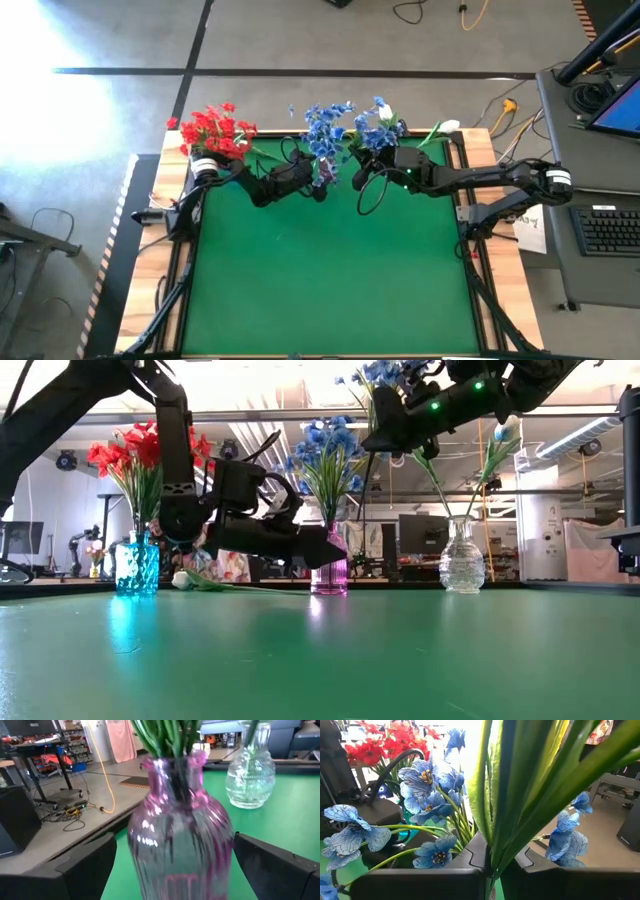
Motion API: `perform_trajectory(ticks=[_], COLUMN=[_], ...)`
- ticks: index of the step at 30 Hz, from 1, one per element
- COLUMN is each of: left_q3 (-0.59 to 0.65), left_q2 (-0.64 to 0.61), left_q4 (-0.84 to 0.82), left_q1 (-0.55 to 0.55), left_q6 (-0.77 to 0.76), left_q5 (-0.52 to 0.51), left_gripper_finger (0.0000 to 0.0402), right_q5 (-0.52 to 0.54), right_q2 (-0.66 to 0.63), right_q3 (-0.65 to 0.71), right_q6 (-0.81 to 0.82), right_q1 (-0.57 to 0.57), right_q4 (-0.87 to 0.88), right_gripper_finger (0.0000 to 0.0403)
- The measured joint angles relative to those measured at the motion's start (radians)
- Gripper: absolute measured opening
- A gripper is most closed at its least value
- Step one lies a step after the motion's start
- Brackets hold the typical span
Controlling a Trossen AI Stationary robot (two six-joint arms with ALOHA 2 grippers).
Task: Sort flowers into vase by color
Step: Put the blue flowers into the purple vase
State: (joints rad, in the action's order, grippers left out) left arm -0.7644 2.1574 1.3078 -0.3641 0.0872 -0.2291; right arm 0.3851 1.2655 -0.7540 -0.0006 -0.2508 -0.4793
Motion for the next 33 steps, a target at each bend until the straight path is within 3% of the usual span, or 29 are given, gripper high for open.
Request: perform_trajectory(ticks=[14, 33], left_q3=[-0.021, -0.019], left_q2=[0.002, 0.002], left_q4=[0.002, 0.0], left_q1=[-0.014, -0.014], left_q6=[0.005, 0.004], left_q5=[0.003, 0.003], left_gripper_finger=[0.0379, 0.0286], right_q5=[-0.001, -0.054], right_q2=[0.0, 0.0], right_q3=[0.0, 0.0], right_q6=[-0.009, -0.006], right_q1=[-0.009, -0.012], right_q4=[-0.028, -0.043], right_gripper_finger=[0.0018, 0.0018])
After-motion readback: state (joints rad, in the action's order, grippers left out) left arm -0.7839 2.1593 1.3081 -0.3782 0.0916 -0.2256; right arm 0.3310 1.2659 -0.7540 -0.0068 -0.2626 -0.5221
